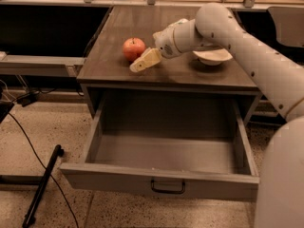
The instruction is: Place apple into top drawer
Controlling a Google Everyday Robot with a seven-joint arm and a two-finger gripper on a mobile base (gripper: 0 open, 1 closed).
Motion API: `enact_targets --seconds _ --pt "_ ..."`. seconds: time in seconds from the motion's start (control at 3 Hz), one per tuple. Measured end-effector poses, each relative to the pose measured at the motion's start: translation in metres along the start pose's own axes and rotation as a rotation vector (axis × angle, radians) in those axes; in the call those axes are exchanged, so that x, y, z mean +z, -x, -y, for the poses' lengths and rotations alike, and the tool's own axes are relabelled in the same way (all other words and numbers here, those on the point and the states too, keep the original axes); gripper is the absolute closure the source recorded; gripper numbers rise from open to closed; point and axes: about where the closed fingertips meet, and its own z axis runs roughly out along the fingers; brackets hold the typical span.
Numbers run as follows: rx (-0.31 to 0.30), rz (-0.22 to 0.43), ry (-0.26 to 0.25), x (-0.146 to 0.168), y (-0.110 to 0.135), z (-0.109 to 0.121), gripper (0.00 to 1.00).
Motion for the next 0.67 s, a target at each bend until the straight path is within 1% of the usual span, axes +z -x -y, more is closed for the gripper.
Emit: enact_targets --seconds 0.33,0.67 --pt "0.046 0.026 0.039 0.026 0.001 -0.003 0.0" --pt "0.077 0.06 0.069 0.048 0.004 -0.004 0.0"
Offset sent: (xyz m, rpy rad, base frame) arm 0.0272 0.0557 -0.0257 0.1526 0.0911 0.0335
